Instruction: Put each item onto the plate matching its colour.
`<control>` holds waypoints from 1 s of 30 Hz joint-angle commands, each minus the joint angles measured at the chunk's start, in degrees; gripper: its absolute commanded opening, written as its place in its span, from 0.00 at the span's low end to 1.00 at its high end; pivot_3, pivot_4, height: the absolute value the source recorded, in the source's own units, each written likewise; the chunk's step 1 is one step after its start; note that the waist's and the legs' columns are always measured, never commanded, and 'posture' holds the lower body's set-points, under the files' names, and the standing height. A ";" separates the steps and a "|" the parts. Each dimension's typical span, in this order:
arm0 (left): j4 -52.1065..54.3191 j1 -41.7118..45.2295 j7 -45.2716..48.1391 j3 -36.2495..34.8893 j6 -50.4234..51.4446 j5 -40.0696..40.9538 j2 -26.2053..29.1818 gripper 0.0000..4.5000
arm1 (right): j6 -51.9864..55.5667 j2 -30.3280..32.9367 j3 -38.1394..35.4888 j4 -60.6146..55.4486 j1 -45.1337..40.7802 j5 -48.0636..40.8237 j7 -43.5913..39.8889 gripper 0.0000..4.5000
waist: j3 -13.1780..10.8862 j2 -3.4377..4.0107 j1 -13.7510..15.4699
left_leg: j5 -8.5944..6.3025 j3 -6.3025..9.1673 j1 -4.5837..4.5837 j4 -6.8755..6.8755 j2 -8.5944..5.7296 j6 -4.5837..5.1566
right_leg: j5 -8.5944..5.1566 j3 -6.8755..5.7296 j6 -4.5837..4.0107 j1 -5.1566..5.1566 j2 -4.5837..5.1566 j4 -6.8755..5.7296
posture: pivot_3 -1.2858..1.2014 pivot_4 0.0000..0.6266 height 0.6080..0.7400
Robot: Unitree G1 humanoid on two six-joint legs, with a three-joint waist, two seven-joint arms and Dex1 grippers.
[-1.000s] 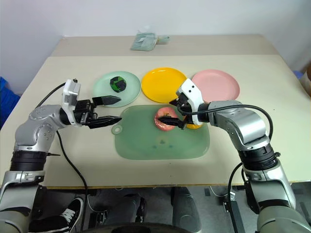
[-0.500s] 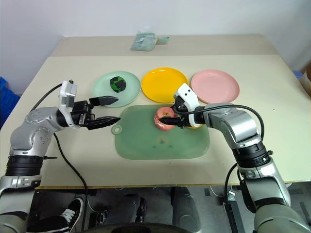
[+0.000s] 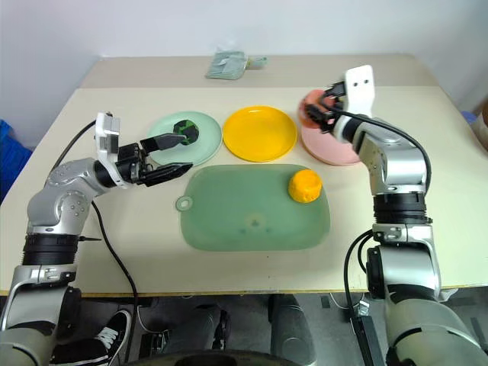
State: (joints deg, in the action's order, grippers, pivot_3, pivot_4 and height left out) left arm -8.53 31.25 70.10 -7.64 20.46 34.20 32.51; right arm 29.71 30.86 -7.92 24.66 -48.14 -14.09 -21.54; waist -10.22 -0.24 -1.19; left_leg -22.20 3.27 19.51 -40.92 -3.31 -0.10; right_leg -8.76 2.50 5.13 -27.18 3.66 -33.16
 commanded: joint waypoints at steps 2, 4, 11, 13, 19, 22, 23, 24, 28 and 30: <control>0.65 0.16 0.40 -0.62 -3.07 -0.89 0.53 1.00 | -3.58 -0.43 -1.69 2.07 -1.05 0.56 0.26 0.90 | -0.01 0.02 -0.94 | 0.00 -0.07 0.08 0.01 0.02 0.00 | 0.00 0.06 0.00 -0.12 -0.01 -0.02 | 0.52 0.24 1.00; 0.57 0.17 0.31 -0.68 -3.39 -0.99 0.59 1.00 | -4.43 -0.51 -1.62 2.21 -1.12 1.26 0.83 0.99 | -0.01 0.02 -1.44 | 0.01 -0.06 0.08 -0.01 0.03 -0.02 | 0.00 0.06 0.00 -0.11 -0.01 -0.05 | 0.52 0.24 1.00; 1.73 -0.51 3.70 -0.75 -0.11 1.87 1.80 1.00 | 5.77 1.78 -2.10 -16.30 3.20 -13.88 -16.36 0.99 | -0.02 0.04 -1.32 | 0.03 -0.03 -0.01 -0.02 0.07 -0.05 | 0.01 0.07 0.01 -0.06 -0.07 -0.13 | 0.52 0.24 1.00; 2.72 -0.64 4.98 -1.64 1.92 4.43 1.76 1.00 | 12.05 6.97 3.08 -27.72 9.68 -17.51 -25.16 0.99 | -0.01 0.04 -1.02 | 0.02 0.06 0.03 -0.01 0.11 -0.03 | 0.00 0.00 0.01 -0.06 -0.10 -0.08 | 0.52 0.24 1.00; 3.36 -1.90 7.57 0.32 2.06 3.47 2.26 1.00 | 22.46 13.41 7.23 -35.96 15.08 -19.41 -27.65 0.99 | -0.01 0.03 -0.79 | -0.10 0.01 -0.05 -0.29 -0.02 0.19 | 0.01 0.00 0.02 0.19 0.06 -0.02 | 0.52 0.24 1.00; 2.96 -1.77 7.74 0.33 1.43 3.10 1.96 1.00 | 21.13 15.95 11.00 -35.04 16.24 -14.06 -26.90 0.99 | -0.01 0.03 -0.61 | -0.22 0.05 -0.16 -0.27 0.03 0.40 | 0.01 -0.04 0.02 0.25 -0.01 -0.02 | 0.52 0.24 1.00; 2.81 -1.70 7.88 0.38 1.35 2.95 2.01 1.00 | 20.39 16.84 12.41 -34.64 16.80 -12.27 -26.79 0.99 | -0.01 0.03 -0.52 | -0.21 0.07 -0.16 -0.25 0.05 0.38 | 0.01 -0.06 0.02 0.24 -0.03 -0.01 | 0.52 0.24 1.00; 2.68 -1.66 8.05 0.46 1.26 2.73 2.09 1.00 | 19.76 17.49 13.38 -34.48 17.32 -11.05 -26.94 0.99 | -0.01 0.03 -0.21 | -0.19 0.06 -0.15 -0.20 0.06 0.35 | 0.01 -0.06 0.02 0.21 -0.04 -0.02 | 0.52 0.24 1.00; 2.18 -1.79 8.39 0.44 0.61 2.04 2.17 1.00 | 20.27 17.13 14.26 -33.97 18.33 -9.88 -27.18 0.99 | -0.01 0.03 0.22 | -0.02 0.02 -0.13 -0.16 0.07 0.03 | 0.01 -0.04 0.02 0.17 -0.05 -0.02 | 0.52 0.24 1.00; 2.21 -2.04 8.42 0.33 0.45 1.94 2.33 1.00 | 20.19 17.29 15.64 -33.61 18.75 -8.77 -27.60 0.99 | -0.01 0.03 0.39 | -0.02 0.02 -0.13 -0.17 0.06 0.03 | 0.01 -0.03 0.01 0.17 -0.03 -0.01 | 0.52 0.24 1.00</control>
State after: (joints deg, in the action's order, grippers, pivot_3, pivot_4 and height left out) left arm -6.73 29.14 78.24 -7.07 21.89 36.16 34.25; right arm 50.14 47.80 7.30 -8.68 -29.34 -23.71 -48.81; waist -10.23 -0.22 -0.80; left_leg -22.22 3.29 19.39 -41.09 -3.25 -0.07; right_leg -8.75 2.46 5.14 -27.01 3.63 -33.17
